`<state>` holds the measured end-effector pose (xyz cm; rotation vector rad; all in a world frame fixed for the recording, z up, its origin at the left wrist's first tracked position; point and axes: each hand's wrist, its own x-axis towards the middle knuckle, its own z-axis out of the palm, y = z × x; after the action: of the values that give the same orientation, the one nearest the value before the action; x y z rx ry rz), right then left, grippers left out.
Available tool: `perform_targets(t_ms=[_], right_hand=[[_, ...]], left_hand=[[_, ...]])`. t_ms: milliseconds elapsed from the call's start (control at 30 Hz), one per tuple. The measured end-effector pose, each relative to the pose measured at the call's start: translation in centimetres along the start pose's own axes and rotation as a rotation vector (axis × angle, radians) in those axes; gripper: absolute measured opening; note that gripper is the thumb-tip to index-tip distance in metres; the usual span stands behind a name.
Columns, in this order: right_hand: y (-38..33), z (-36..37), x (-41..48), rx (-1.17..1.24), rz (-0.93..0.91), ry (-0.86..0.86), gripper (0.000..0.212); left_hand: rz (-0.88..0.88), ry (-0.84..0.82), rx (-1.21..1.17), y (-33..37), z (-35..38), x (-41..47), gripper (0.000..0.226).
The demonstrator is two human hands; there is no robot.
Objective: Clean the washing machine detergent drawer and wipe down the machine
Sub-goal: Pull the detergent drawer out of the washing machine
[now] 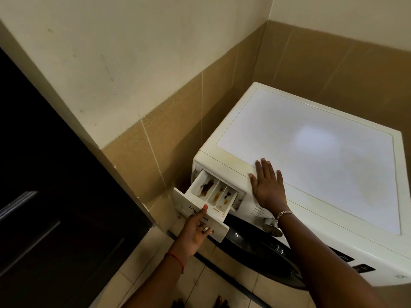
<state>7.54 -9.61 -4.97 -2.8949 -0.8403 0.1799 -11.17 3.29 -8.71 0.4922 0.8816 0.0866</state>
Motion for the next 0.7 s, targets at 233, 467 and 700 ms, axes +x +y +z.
perform_targets(t_ms=[233,467,700], right_hand=[[-0.7,-0.2,-0.4,0.016,0.071,-0.056,0.055],[-1.8,-0.3,-0.7,0.033,0.160,-0.111,0.053],[-2.6,-0.8,-1.5,0.026,0.187,-0.142,0.054]], left_hand=[[-0.033,-0.010,0.008,0.4,-1.1,-1.2,0.051],[-0.088,-0.031,0.076,1.1,-2.3,-2.7,0.044],[-0.104,-0.066,0.113,1.3,-2.4,-2.7,0.036]])
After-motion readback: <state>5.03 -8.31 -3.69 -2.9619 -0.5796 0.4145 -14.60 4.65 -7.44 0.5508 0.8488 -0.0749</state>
